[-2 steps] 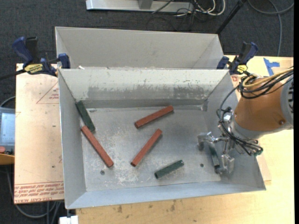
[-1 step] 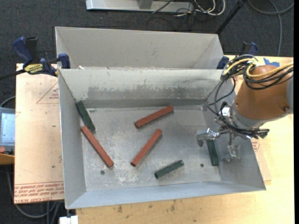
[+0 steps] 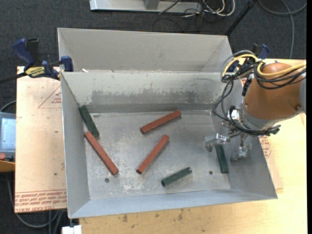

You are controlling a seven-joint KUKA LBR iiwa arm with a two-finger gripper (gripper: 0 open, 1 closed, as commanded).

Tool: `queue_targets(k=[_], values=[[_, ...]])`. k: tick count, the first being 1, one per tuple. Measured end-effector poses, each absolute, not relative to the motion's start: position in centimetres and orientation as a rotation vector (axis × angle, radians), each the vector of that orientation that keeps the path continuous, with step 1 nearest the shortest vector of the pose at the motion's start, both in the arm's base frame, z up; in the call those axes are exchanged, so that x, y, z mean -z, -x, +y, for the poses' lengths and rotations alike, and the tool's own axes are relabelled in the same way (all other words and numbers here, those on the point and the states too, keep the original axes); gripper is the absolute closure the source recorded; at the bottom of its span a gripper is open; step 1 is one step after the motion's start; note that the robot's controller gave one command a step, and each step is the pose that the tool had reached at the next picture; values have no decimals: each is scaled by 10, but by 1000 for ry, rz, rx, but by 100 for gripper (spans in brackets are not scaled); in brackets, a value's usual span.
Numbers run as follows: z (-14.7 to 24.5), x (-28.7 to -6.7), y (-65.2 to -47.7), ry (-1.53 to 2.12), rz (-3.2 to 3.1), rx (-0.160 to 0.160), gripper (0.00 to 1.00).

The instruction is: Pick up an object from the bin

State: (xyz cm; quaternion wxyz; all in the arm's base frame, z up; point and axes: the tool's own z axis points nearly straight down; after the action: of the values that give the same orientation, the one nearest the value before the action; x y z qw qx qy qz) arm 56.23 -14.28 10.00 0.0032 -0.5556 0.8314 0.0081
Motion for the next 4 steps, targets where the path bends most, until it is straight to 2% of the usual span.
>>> queue_targets(k=[1,2,3,4], values=[[-135,-75,-572,1959,2449,-17,0],[-141,-73,-563,2233,2190,-6,0],[-144,-76,-564,2233,2195,1,100],[-137,-95,-566,2233,2195,-8,100]])
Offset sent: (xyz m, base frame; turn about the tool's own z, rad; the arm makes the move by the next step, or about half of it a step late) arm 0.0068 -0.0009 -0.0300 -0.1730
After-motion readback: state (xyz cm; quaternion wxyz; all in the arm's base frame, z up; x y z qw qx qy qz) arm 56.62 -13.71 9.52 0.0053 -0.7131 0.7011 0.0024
